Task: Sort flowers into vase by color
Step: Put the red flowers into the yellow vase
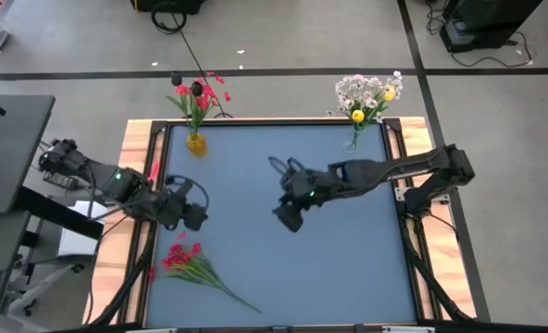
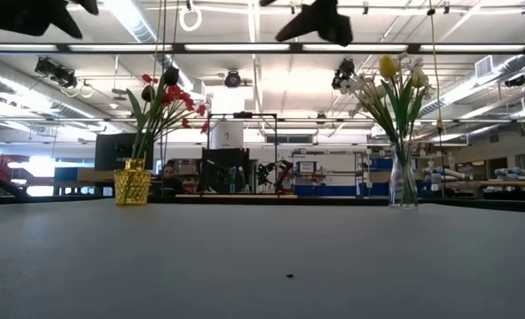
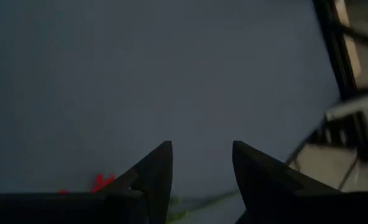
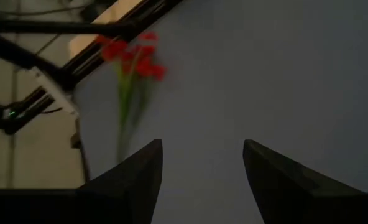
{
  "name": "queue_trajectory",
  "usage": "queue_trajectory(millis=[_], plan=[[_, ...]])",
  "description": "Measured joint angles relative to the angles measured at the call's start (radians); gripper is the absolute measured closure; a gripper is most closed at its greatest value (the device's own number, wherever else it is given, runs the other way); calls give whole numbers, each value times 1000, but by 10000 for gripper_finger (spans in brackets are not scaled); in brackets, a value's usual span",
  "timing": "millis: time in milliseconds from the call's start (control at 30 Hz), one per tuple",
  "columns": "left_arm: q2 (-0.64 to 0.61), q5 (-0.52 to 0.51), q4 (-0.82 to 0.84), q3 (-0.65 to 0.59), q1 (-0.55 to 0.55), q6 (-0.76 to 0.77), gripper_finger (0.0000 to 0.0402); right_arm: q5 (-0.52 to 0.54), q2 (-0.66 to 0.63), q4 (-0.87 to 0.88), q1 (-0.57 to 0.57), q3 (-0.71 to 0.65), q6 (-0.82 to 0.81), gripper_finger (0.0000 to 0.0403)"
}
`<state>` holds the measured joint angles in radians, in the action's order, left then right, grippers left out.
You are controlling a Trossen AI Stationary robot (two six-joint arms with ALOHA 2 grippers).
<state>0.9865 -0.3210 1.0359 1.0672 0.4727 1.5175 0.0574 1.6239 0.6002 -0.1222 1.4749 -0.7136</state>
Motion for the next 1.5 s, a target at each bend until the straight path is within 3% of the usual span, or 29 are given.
queue_trajectory(millis=[100, 300, 433, 733, 833, 1033, 1300, 1400, 1500], plan=[[29, -1, -87, 0, 88, -161, 230, -26, 52, -66, -19, -1, -36, 173], [172, 10, -184, 0, 271, -717, 231, 1, 103, -137, -57, -1, -145, 175], [295, 54, -157, -11, 327, -888, 231, 23, 110, -155, -89, -1, -227, 175], [470, 91, -252, -137, 333, -958, 230, 138, 110, -150, -181, -1, -420, 175], [481, 117, -314, -190, 332, -992, 230, 187, 110, -150, -218, -1, -473, 175], [480, 285, -486, -290, 332, -1068, 230, 262, 110, -150, -284, -1, -573, 175], [485, 278, -618, -385, 312, -1108, 230, 343, 109, -149, -327, -1, -653, 175], [481, 289, -695, -438, 305, -1103, 245, 343, 109, -150, -328, -1, -657, 175], [479, 291, -710, -459, 301, -1101, 287, 343, 109, -152, -326, -1, -657, 175]])
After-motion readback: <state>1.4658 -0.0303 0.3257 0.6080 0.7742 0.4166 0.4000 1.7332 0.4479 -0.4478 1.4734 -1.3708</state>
